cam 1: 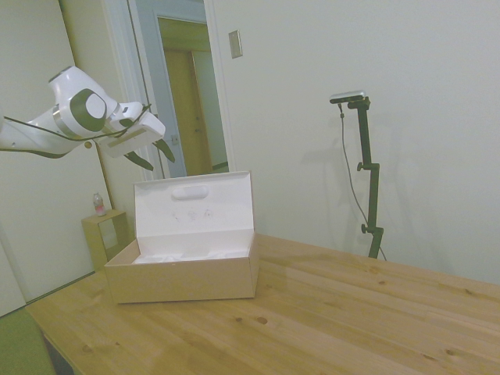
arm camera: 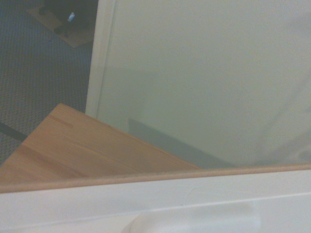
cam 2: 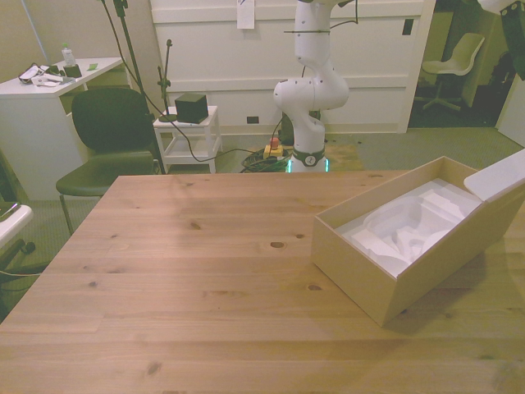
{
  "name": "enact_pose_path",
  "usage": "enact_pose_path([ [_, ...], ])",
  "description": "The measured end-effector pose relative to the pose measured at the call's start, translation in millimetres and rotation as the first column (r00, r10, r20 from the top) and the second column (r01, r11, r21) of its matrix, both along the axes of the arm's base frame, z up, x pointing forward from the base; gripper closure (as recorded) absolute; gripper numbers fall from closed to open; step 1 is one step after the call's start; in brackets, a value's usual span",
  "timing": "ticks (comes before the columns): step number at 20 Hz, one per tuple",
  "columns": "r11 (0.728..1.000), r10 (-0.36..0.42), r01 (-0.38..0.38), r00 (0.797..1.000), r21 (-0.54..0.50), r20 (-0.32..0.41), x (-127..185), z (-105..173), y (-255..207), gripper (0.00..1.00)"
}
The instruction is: Close the box
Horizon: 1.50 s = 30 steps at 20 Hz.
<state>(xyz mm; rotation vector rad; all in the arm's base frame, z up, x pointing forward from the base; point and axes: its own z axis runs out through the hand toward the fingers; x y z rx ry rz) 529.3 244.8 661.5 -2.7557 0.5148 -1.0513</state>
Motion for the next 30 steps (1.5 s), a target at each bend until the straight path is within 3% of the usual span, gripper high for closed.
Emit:
enact_pose_path([
  [16,0.999,-0.037,0.036,0.999,-0.022,-0.024,109.8,-44.5,10.4,0.0],
  [24,0.996,-0.078,0.074,0.994,-0.049,-0.076,126.9,-59.9,10.4,0.0],
  [30,0.979,-0.205,0.2,0.967,-0.047,-0.15,116.6,-52.7,-1.6,0.0],
])
